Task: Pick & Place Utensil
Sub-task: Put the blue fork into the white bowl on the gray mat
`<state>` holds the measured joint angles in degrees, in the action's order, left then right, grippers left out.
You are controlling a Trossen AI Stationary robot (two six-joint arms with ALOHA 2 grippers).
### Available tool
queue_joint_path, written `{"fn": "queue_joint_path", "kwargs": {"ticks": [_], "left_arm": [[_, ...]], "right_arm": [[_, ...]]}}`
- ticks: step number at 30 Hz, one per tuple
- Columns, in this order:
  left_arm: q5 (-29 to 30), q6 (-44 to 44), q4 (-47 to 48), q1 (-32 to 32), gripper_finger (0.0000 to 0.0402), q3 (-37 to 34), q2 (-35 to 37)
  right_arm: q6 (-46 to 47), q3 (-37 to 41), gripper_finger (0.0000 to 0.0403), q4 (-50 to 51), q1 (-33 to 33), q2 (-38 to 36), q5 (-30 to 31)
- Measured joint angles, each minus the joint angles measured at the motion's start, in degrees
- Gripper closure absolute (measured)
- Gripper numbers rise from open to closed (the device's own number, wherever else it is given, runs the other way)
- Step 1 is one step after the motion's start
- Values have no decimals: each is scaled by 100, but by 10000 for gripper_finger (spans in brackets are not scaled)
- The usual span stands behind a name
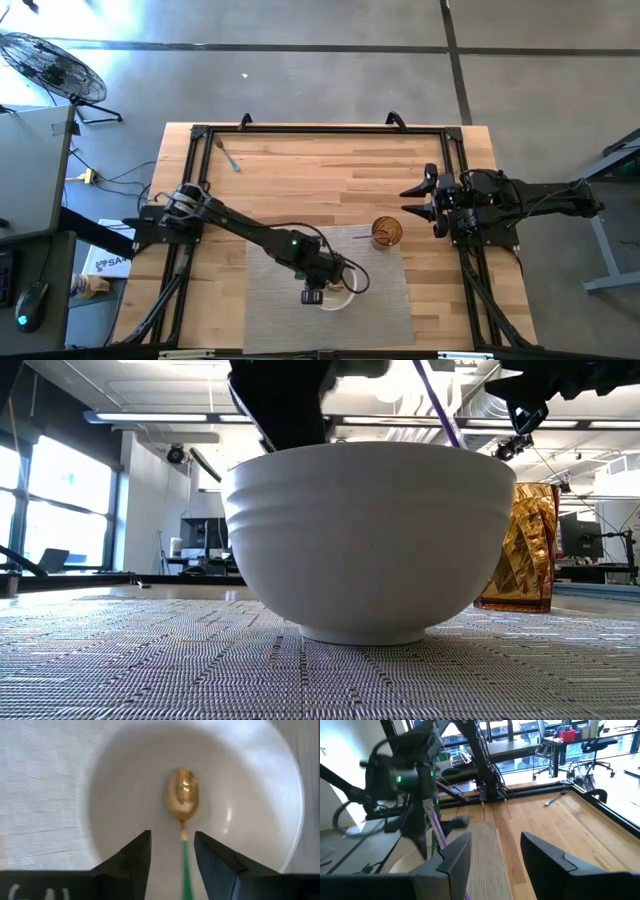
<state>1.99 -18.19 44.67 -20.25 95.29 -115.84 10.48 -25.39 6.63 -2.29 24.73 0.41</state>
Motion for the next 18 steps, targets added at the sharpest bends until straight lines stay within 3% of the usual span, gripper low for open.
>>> {"fn": "queue_joint_path", "kwargs": {"ticks": [7,18], "left_arm": [[1815,-662,1017,-121,250,-439,685],[4083,-3369,1119,433,250,-2770,2747]], "right_arm": [[106,-2,238,60,0,0,-46],[109,-4,238,-223,-1,0,-69]]}}
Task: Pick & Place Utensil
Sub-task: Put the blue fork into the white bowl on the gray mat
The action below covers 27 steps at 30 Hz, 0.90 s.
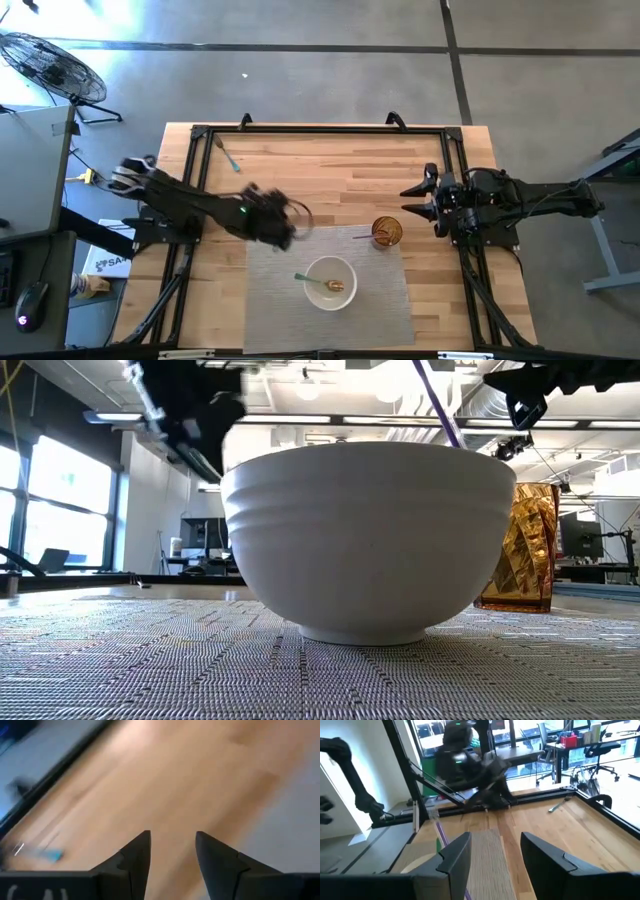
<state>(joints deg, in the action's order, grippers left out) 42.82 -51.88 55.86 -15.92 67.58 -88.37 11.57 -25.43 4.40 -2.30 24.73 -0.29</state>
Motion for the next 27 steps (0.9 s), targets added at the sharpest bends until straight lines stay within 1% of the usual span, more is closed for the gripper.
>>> {"fn": "queue_joint_path", "kwargs": {"ticks": [2,4,8,12,15,21,24,27], "left_arm": [[231,-788,49,313,250,-478,393],[316,-1439,30,710,250,-966,761],[661,-2256,-250,1580,250,-1918,1292],[860,-2859,-1146,2417,250,-2797,1431],[909,-2896,-1960,2990,250,-3282,1429],[988,-2565,-2865,4088,250,-3743,1387],[754,-2221,-3514,4560,250,-3886,1148],[576,-1860,-4213,4886,250,-3931,789]], "right_arm": [[0,0,238,1,0,0,1],[0,0,238,-34,1,0,3],[-2,0,238,-182,1,0,8],[-2,0,238,-257,1,0,17],[-2,0,238,-256,0,0,15],[24,0,238,-256,-1,0,14],[27,0,238,-256,1,0,14],[22,0,238,-256,-1,0,60]]}}
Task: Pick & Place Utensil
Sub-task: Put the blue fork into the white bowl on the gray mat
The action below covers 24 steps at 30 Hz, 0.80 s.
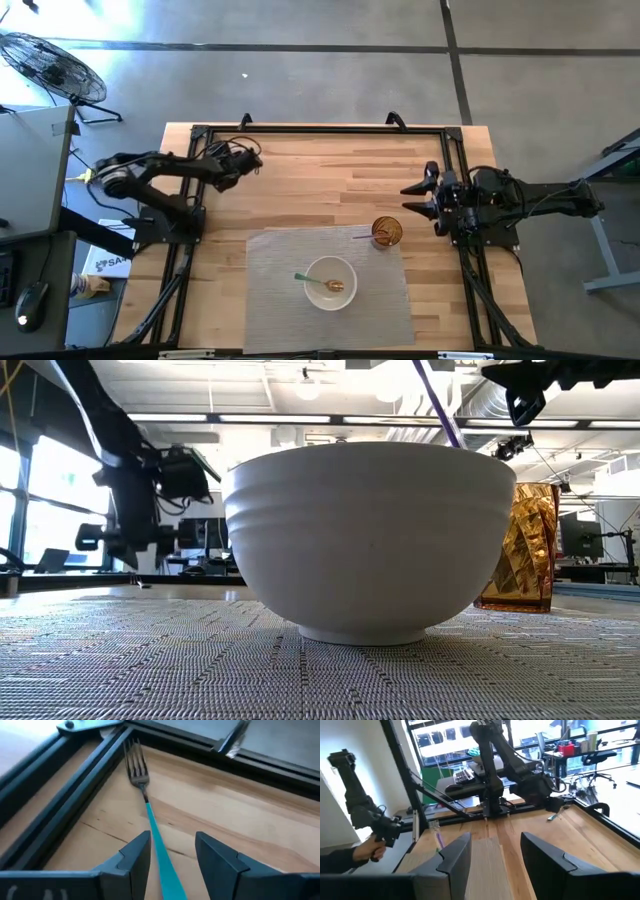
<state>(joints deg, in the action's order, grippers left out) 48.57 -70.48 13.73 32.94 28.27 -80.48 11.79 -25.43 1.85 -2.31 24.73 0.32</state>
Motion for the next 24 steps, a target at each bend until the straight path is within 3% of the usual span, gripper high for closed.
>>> {"fn": "queue_joint_path", "kwargs": {"ticks": [11,17,24], "left_arm": [[-192,-203,-902,764,250,17,-1041],[-155,-363,-1020,859,252,59,-1117],[-261,-513,-883,867,320,59,-1113]], "right_arm": [[122,0,238,2,2,0,22],[108,0,238,2,2,0,20],[93,0,238,4,2,0,19]]}}
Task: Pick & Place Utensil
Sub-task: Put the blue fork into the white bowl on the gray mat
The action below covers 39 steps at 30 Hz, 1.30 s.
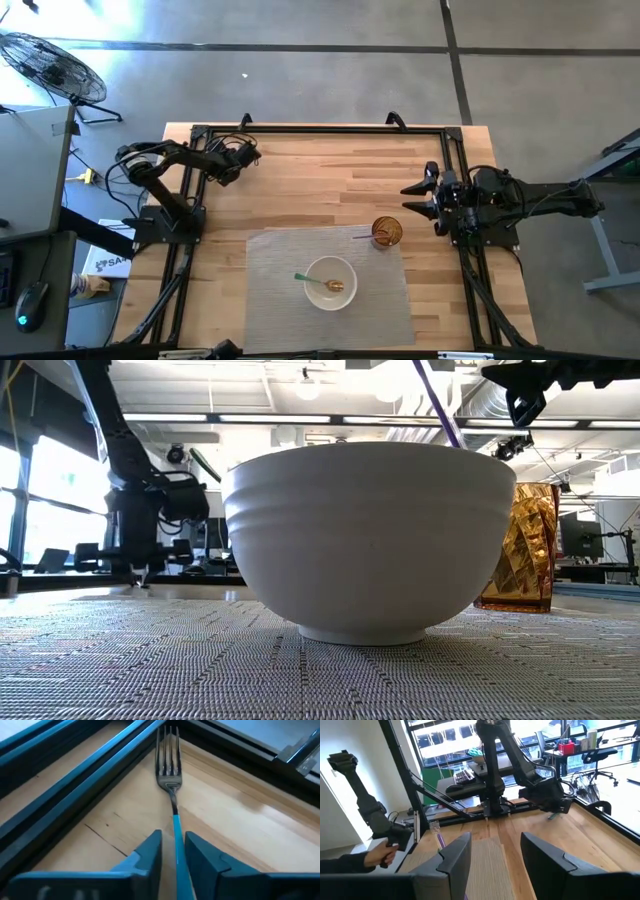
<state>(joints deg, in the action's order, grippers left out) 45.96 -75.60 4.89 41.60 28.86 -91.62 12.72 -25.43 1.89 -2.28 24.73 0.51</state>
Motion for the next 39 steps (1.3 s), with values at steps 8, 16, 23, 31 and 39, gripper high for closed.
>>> {"fn": "queue_joint_path", "kwargs": {"ticks": [8,16,23,31,39], "left_arm": [[-333,276,305,-61,379,20,13],[-658,510,1011,-819,377,15,233],[-1049,428,1523,-2184,376,-8,750],[-1292,207,1101,-3666,376,-13,888],[-468,203,796,-4488,376,-11,879]], "right_arm": [[-5,0,238,2,0,0,-1],[23,0,238,26,0,0,-36],[-107,0,238,60,-1,0,-38],[-132,0,238,31,-2,1,14],[-128,0,238,13,-2,0,16]]}}
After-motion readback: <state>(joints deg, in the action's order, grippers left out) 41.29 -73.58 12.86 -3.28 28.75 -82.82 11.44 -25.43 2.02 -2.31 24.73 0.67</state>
